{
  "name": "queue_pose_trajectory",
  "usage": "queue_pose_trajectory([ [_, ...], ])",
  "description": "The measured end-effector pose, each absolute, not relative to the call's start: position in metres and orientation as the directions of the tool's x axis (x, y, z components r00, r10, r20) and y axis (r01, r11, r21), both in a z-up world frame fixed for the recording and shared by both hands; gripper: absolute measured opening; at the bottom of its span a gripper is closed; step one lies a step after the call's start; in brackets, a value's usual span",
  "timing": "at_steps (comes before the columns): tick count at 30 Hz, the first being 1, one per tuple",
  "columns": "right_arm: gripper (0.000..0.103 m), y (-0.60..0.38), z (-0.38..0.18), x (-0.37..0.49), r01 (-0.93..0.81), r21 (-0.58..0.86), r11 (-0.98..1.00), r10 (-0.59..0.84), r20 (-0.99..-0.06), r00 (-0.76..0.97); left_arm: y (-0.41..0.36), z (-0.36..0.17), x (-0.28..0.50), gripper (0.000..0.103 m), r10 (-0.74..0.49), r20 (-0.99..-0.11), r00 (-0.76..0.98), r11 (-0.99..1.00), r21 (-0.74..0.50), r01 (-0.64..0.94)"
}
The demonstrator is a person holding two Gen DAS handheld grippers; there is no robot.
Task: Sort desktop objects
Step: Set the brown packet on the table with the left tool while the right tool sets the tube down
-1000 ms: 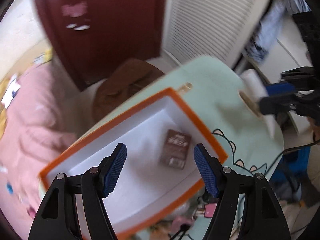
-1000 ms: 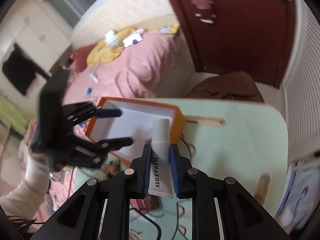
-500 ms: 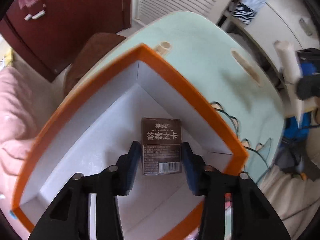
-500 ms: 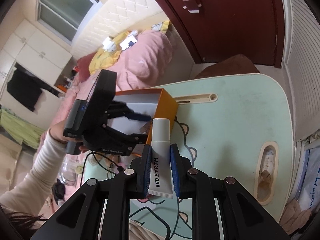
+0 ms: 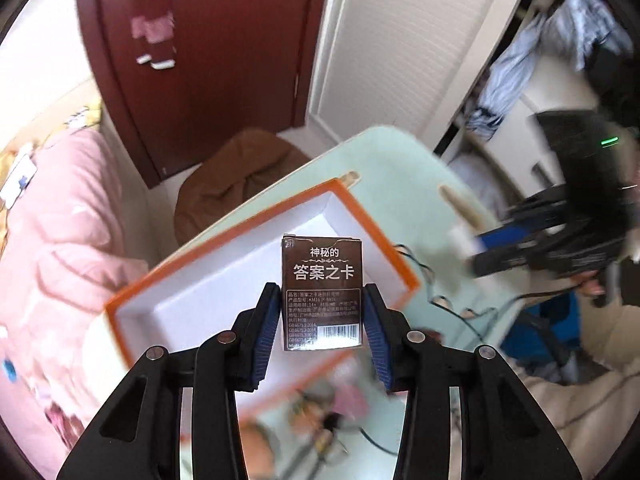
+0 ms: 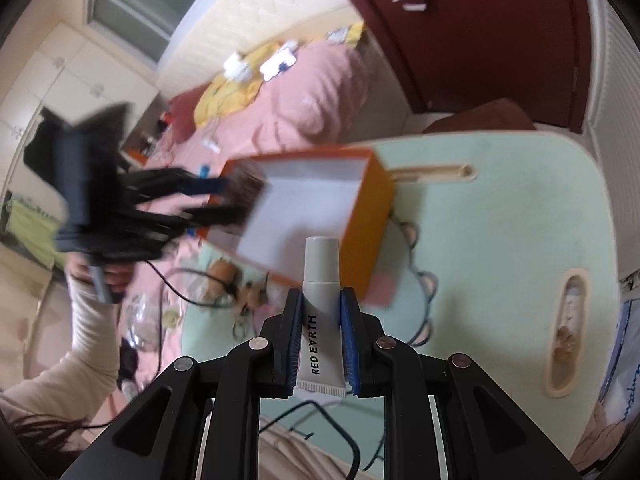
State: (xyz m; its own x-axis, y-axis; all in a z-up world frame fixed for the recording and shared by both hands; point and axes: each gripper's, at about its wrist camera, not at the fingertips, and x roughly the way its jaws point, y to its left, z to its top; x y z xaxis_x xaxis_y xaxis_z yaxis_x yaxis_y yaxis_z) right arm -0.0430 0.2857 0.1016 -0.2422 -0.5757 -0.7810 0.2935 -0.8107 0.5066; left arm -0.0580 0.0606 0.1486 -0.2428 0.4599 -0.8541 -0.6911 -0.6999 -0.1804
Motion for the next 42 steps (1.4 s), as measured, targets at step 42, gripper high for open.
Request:
queue_pose_trajectory([
  [42,0.034,0.207,0.066,-0.045,0.249,0.497,-0.832,-0.547,-0.810,-0.212,-0.070,0.087,0.004,0.072,0.377,-0.749,-0.545,-0.926,-0.316,-0.206],
])
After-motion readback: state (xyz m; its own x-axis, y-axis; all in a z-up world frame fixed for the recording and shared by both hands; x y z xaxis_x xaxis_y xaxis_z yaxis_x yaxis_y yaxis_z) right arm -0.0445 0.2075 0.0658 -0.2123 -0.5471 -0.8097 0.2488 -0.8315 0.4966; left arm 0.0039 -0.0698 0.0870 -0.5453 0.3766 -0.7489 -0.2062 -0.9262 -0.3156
